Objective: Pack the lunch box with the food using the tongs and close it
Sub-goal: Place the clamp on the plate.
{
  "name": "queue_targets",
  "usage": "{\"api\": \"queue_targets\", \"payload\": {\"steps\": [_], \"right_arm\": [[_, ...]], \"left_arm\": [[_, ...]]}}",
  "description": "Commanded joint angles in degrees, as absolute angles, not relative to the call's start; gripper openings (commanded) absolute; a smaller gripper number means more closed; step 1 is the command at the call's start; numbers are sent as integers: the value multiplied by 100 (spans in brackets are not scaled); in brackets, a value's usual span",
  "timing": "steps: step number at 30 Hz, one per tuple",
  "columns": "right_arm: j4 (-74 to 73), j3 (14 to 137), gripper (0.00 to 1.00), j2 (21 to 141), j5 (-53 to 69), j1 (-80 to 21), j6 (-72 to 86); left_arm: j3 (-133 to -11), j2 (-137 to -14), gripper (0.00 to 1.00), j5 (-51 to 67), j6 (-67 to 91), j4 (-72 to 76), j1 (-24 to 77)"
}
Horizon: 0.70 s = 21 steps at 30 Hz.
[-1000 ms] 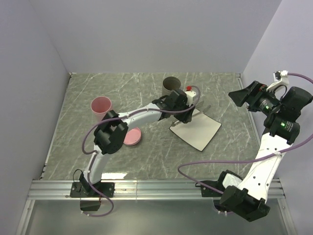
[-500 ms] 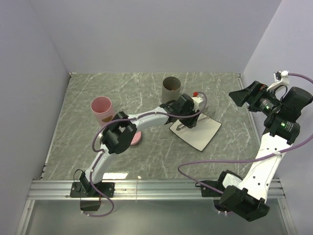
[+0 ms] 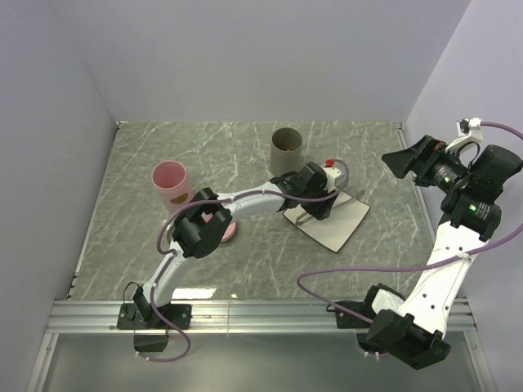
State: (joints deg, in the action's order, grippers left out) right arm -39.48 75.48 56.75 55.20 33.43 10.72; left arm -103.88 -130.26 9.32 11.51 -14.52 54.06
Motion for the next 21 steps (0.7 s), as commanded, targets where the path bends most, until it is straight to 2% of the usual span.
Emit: {"api": "queue_targets", "payload": {"steps": [1, 7, 10, 11, 12, 19, 20, 21], "right_arm": [[-3797, 7673, 100, 5651, 5642, 3401, 1011], [-3753, 7611, 100, 5634, 5660, 3410, 1037], [-3762, 7611, 100, 5642, 5669, 3410, 1028], [-3770, 7611, 100, 5643, 5669, 3410, 1020], [-3762, 7611, 100, 5643, 5678, 3410, 1028], [-3753, 7594, 100, 5616, 5687, 3410, 1020], [-3753, 7594, 100, 5616, 5687, 3410, 1020], [-3762, 7594, 100, 5608, 5678, 3410, 1020]], "left_arm": [[-10371, -13131, 58, 993, 1204, -1415, 5467], [-10257, -13104, 59, 958, 1230, -1432, 5467], [-10248, -13087, 63, 914, 1230, -1459, 5475], [-10257, -13078, 69, 923, 1230, -1450, 5476], [-10248, -13069, 71, 923, 1230, -1450, 5467], [-10318, -12955, 76, 870, 1178, -1511, 5537], [-10336, -12946, 85, 861, 1160, -1538, 5555], [-10345, -12929, 86, 757, 1151, -1564, 5555]]}}
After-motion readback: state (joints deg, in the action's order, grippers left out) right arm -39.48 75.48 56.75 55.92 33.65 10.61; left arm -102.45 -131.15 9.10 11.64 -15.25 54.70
